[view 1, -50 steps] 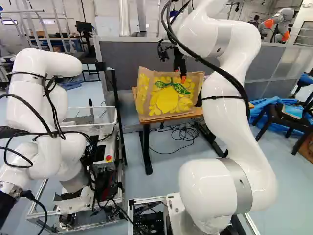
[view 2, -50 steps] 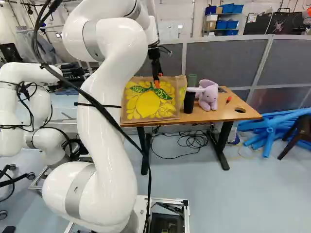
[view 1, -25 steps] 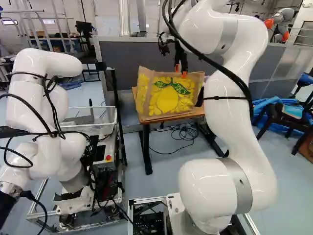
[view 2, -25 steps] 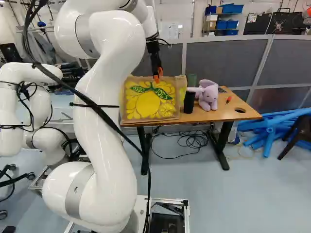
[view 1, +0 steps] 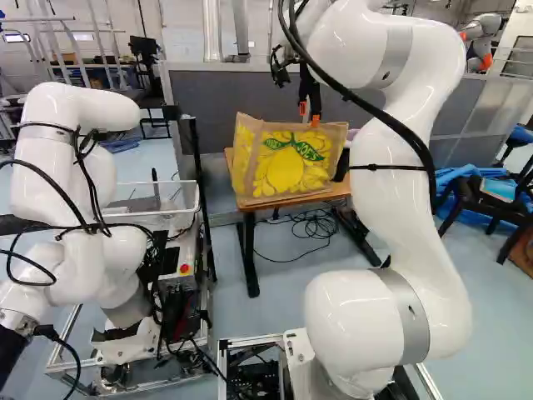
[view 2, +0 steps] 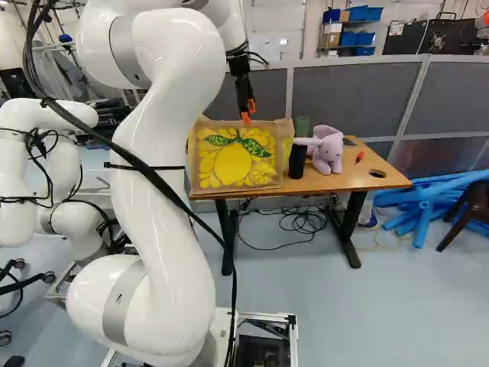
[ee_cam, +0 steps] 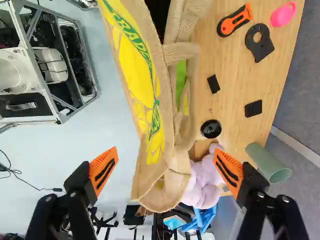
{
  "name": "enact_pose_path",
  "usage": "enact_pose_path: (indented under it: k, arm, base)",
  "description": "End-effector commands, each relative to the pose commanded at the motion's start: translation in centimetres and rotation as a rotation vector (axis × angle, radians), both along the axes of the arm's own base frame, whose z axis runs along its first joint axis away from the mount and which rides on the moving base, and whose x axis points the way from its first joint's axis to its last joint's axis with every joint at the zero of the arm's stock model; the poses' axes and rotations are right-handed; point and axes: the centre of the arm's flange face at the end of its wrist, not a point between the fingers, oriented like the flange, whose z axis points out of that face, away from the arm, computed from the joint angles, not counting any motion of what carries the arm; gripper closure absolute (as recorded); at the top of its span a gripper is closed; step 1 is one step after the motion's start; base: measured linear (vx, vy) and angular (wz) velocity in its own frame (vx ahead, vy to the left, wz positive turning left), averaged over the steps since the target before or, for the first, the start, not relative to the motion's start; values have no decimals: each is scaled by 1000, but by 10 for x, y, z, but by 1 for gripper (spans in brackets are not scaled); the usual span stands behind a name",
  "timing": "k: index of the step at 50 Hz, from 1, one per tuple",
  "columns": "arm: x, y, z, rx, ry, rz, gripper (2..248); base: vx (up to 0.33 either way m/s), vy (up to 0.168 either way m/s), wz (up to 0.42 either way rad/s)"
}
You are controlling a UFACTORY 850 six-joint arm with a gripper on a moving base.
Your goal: Pick up the bag on the ground and place it on the table
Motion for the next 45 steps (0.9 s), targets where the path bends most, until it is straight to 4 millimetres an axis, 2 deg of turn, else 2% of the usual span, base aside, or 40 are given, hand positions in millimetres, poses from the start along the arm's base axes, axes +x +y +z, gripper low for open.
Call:
enact_pose_path:
  k: [45]
  arm:
    - [0,0,0,0,0,0,3]
  base:
    - [-18,-4,8]
